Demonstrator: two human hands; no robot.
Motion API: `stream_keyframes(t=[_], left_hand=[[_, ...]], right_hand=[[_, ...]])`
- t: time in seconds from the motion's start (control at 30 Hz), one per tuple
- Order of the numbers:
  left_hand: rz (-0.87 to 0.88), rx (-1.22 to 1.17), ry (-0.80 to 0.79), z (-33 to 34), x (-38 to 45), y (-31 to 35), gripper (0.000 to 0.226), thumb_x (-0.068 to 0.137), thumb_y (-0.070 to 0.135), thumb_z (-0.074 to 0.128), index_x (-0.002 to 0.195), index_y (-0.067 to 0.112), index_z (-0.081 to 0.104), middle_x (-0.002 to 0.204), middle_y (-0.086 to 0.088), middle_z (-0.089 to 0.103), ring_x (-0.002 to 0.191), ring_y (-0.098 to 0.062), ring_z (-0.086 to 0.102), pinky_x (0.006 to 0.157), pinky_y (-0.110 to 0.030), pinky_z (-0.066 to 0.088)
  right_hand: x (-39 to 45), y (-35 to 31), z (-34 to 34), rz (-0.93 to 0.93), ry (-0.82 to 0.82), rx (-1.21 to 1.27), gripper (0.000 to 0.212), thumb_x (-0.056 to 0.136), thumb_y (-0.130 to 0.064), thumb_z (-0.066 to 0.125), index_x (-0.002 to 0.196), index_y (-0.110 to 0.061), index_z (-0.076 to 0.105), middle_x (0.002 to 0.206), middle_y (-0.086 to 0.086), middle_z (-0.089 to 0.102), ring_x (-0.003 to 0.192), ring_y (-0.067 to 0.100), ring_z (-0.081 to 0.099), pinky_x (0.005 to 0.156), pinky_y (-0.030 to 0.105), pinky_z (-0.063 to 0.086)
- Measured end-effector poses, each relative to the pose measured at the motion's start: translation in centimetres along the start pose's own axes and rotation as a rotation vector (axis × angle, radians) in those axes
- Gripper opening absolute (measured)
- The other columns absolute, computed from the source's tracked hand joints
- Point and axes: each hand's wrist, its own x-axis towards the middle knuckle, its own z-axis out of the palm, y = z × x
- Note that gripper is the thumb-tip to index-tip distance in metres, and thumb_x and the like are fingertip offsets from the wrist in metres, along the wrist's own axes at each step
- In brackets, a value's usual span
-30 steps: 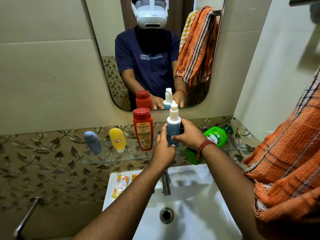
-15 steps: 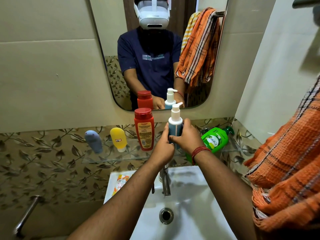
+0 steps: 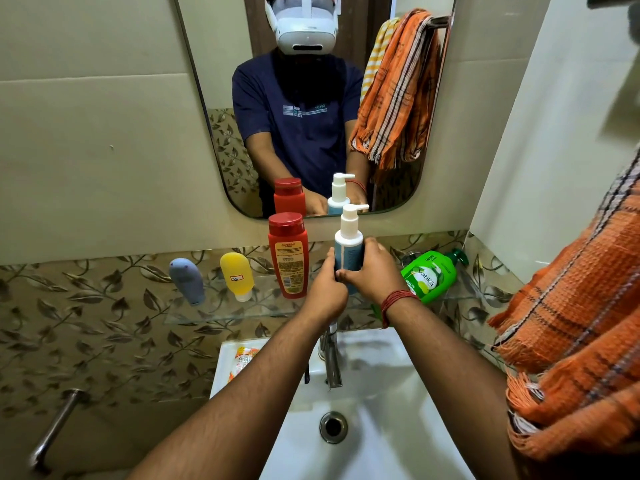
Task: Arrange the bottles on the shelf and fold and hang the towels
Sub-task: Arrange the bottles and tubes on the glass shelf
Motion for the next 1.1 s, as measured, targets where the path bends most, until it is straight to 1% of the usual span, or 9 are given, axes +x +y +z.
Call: stream_keyframes(t=[0.2, 0.47, 0.63, 0.7, 0.8, 0.87, 0.9, 1.0, 1.1], left_hand=[[0.014, 0.045, 0.014, 0.1, -0.4, 0.0, 0.073, 0.099, -0.004, 0.042, 0.159, 0.029, 0.017, 0.160, -0.004, 0.036, 0.141, -0.022, 0.041, 0.110, -0.037, 0.040], [0.024, 0.045, -0.002, -0.1, -0.9, 0.7, 0.069, 0.100, -0.004, 0.040, 0.159, 0.026, 0.018, 0.158, -0.005, 0.036, 0.137, -0.017, 0.041, 0.104, -0.030, 0.038], [-0.066, -0.023, 0.026, -0.3, -0.8, 0.4, 0.083, 0.099, -0.004, 0.043, 0.160, 0.028, -0.003, 0.165, -0.003, 0.026, 0.147, -0.023, 0.034, 0.117, -0.041, 0.032], [-0.085, -0.095, 0.069, -0.4, -1.1, 0.1, 0.084, 0.098, -0.005, 0.045, 0.160, 0.025, -0.003, 0.164, -0.003, 0.028, 0.147, -0.024, 0.033, 0.117, -0.043, 0.032], [-0.013, -0.129, 0.172, -0.2, -3.1, -1.2, 0.073, 0.099, 0.000, 0.049, 0.159, 0.022, 0.015, 0.145, -0.006, 0.048, 0.129, -0.022, 0.051, 0.102, -0.034, 0.046], [0.115, -0.010, 0.198, 0.4, -4.7, -2.2, 0.055, 0.099, 0.005, 0.051, 0.148, 0.026, 0.035, 0.121, -0.001, 0.056, 0.108, -0.015, 0.058, 0.085, -0.023, 0.048], [0.184, 0.053, 0.183, 0.7, -5.0, -2.6, 0.046, 0.099, 0.007, 0.053, 0.139, 0.027, 0.043, 0.116, 0.002, 0.056, 0.103, -0.012, 0.059, 0.083, -0.022, 0.048], [0.355, 0.230, 0.083, 2.1, -4.8, -2.4, 0.028, 0.097, 0.010, 0.057, 0.123, 0.021, 0.056, 0.117, 0.003, 0.056, 0.108, -0.008, 0.058, 0.095, -0.025, 0.047], [0.476, 0.374, 0.020, 3.8, -3.6, -0.5, 0.028, 0.097, 0.015, 0.058, 0.125, 0.015, 0.058, 0.122, 0.001, 0.055, 0.116, -0.013, 0.053, 0.101, -0.029, 0.044]], right_hand=[[0.1, 0.0, -0.2, -0.012, -0.006, -0.013, 0.062, 0.074, -0.023, 0.086, 0.123, -0.008, 0.050, 0.133, 0.010, 0.055, 0.121, 0.025, 0.055, 0.096, 0.033, 0.046], [0.0, -0.1, -0.3, 0.008, -0.022, -0.010, 0.065, 0.075, -0.024, 0.085, 0.127, -0.010, 0.048, 0.135, 0.010, 0.054, 0.124, 0.025, 0.053, 0.099, 0.033, 0.045], [-0.2, -0.1, -1.3, -0.014, -0.053, -0.035, 0.072, 0.067, -0.030, 0.090, 0.118, -0.013, 0.042, 0.132, 0.010, 0.052, 0.118, 0.025, 0.056, 0.095, 0.038, 0.051], [-0.1, 0.0, -3.0, -0.026, -0.001, -0.078, 0.072, 0.067, -0.035, 0.090, 0.117, -0.011, 0.043, 0.127, 0.010, 0.052, 0.111, 0.024, 0.057, 0.090, 0.040, 0.053], [-0.5, 1.2, -6.0, 0.010, 0.125, -0.064, 0.063, 0.075, -0.037, 0.084, 0.120, -0.012, 0.047, 0.124, 0.008, 0.053, 0.105, 0.021, 0.057, 0.086, 0.037, 0.051], [-1.3, 2.6, -7.3, 0.068, 0.220, -0.028, 0.046, 0.083, -0.033, 0.078, 0.114, -0.013, 0.050, 0.117, 0.007, 0.055, 0.095, 0.017, 0.055, 0.078, 0.030, 0.044], [-1.8, 3.5, -7.6, 0.097, 0.264, -0.020, 0.039, 0.085, -0.030, 0.076, 0.110, -0.013, 0.051, 0.112, 0.007, 0.056, 0.091, 0.017, 0.054, 0.076, 0.028, 0.041], [-2.9, 6.1, -7.2, 0.169, 0.352, 0.001, 0.029, 0.083, -0.022, 0.074, 0.100, -0.010, 0.054, 0.105, 0.013, 0.060, 0.091, 0.029, 0.059, 0.075, 0.033, 0.045], [-3.7, 7.7, -6.6, 0.295, 0.354, 0.002, 0.032, 0.083, -0.020, 0.073, 0.103, -0.003, 0.055, 0.108, 0.020, 0.061, 0.100, 0.036, 0.059, 0.076, 0.035, 0.041]])
